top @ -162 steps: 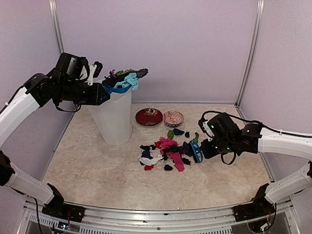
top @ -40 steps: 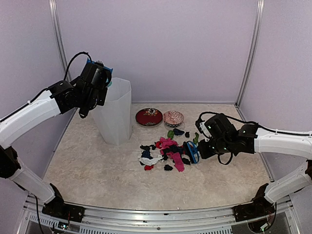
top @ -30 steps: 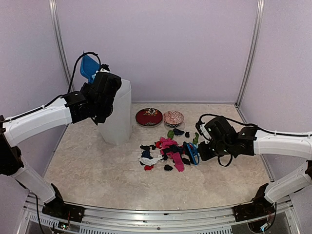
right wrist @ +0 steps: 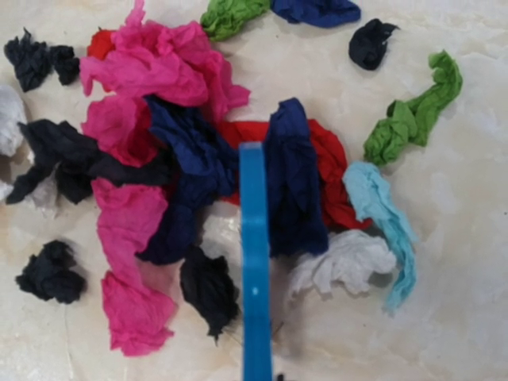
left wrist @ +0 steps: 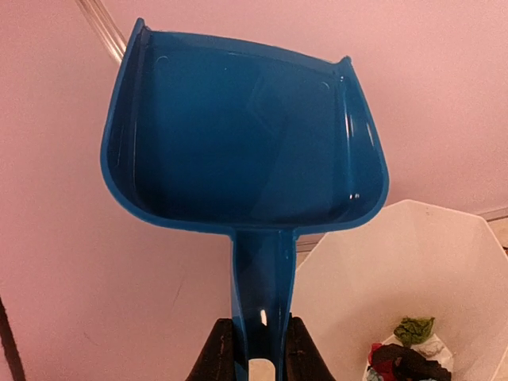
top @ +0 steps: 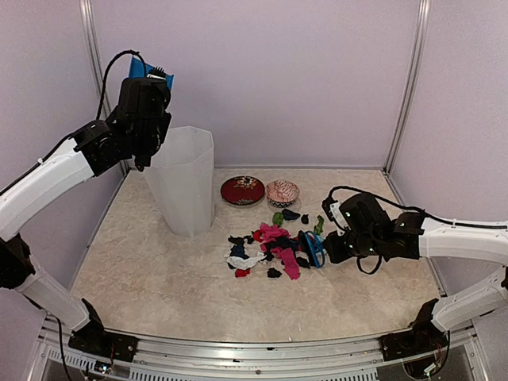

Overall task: Sweep away the paper scraps from the table
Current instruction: Sweep the paper scraps at the center of the board.

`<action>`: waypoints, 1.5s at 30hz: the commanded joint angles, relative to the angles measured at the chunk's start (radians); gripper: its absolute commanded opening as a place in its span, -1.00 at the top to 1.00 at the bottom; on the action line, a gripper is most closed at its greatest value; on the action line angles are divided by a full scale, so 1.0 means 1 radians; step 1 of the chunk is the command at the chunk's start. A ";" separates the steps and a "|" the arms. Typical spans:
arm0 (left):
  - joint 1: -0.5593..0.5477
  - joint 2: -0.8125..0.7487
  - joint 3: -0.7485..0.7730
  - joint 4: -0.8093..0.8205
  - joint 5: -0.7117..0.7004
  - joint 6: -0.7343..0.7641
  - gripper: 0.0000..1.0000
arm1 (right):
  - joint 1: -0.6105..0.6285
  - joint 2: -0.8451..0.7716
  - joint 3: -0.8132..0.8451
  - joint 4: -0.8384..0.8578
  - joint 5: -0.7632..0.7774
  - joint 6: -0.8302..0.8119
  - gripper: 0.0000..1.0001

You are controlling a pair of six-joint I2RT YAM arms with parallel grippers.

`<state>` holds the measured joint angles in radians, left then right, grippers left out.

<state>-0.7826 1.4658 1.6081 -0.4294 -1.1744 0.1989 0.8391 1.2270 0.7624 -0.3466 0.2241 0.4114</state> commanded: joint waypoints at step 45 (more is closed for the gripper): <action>-0.006 -0.485 -0.330 -0.184 1.036 -0.383 1.00 | 0.100 0.382 0.227 0.535 -0.519 0.301 1.00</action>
<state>-0.7815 1.0065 1.2980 -0.6357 -0.1619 -0.1833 0.9260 1.5543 0.9134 0.0837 -0.2760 0.6205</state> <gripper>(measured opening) 0.161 0.050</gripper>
